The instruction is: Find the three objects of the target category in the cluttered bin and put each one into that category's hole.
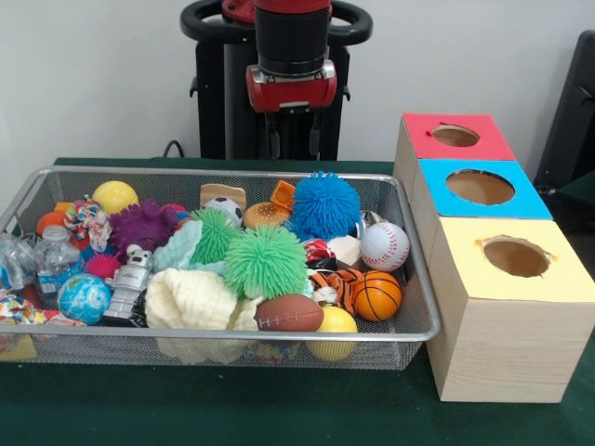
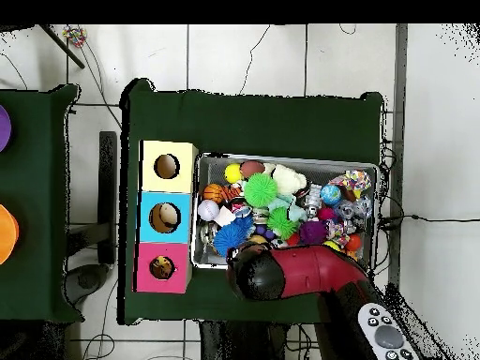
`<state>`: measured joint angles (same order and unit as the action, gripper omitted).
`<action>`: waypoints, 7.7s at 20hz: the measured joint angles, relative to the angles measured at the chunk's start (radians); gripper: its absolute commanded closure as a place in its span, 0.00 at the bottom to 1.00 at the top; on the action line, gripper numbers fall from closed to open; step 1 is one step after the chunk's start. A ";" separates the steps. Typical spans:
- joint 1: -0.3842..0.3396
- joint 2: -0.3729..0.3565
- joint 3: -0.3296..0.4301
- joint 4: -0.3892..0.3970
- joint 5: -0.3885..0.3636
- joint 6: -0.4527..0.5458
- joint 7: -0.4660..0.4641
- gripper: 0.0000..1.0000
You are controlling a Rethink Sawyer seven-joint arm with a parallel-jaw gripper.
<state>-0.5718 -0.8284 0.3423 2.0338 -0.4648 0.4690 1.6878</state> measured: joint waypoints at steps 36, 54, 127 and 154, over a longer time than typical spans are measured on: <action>-0.068 0.072 0.007 -0.004 -0.001 -0.002 0.000 0.00; -0.059 0.088 0.007 -0.010 -0.001 -0.002 0.000 0.00; 0.026 0.186 -0.166 -0.105 -0.020 -0.298 0.000 1.00; -0.132 0.284 0.014 -0.400 -0.308 -0.145 0.000 1.00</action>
<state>-0.7037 -0.5448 0.3566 1.6338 -0.7732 0.3237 1.6880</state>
